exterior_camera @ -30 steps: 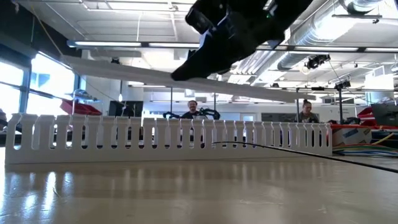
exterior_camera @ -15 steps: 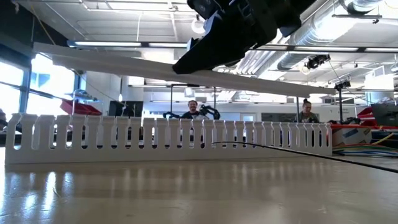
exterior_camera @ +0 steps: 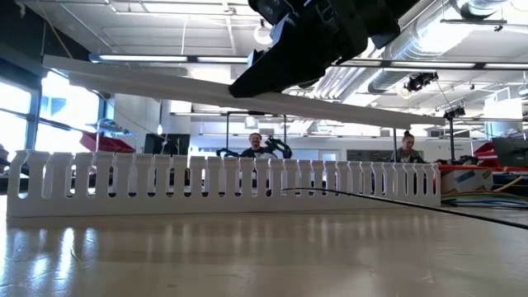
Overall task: Ziptie cables
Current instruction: Close the white cable duct
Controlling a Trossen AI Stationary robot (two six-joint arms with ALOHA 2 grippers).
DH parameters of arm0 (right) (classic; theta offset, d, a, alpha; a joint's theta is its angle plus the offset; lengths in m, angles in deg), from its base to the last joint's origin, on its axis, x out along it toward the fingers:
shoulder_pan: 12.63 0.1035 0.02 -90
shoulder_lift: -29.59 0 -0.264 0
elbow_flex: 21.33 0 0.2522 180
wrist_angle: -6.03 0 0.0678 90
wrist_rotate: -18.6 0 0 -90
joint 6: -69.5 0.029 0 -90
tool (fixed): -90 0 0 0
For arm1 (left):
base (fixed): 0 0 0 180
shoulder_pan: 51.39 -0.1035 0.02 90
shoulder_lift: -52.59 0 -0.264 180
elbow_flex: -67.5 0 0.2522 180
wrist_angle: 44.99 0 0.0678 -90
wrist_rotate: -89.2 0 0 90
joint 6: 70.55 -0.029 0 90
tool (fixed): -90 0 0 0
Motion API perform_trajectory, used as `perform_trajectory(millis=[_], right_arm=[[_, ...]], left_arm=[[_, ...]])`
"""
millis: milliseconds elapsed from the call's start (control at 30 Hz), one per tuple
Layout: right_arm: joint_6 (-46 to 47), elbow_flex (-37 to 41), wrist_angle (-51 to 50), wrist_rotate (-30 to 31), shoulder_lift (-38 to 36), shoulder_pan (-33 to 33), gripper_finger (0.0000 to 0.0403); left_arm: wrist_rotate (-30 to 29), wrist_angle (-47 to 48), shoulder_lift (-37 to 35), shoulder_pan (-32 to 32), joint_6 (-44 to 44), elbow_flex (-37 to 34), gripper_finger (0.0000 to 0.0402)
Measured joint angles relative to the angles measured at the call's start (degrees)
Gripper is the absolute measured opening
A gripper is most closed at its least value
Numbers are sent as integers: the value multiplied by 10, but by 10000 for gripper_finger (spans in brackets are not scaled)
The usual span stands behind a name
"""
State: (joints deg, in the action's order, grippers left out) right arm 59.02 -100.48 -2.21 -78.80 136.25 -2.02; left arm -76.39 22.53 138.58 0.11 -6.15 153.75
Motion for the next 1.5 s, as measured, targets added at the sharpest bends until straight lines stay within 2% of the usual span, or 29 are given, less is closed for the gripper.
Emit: perform_trajectory(millis=[367,467,567,700,800,900,1100,1267,1500], right_arm=[[2,0,0,2,0,1,213],[4,-9,-2,14,4,11,213],[12,-44,-15,39,22,26,213],[-12,-100,-70,41,51,30,213],[-18,-143,-122,56,74,28,213],[-16,-176,-168,57,95,25,213],[2,-193,-201,55,111,21,213],[17,-193,-203,55,111,12,213],[30,-193,-200,33,120,5,213]], left_arm=[[0,0,0,0,0,0,3],[16,0,-1,-2,0,0,3],[66,3,-15,-11,1,-1,1],[187,50,-33,-25,31,-1,0],[256,96,-33,-23,102,-17,0],[309,95,-33,-17,166,-57,0],[295,9,-32,-4,168,-133,0],[284,-104,-32,-5,96,-191,0],[265,-126,-32,-9,79,-212,0]])
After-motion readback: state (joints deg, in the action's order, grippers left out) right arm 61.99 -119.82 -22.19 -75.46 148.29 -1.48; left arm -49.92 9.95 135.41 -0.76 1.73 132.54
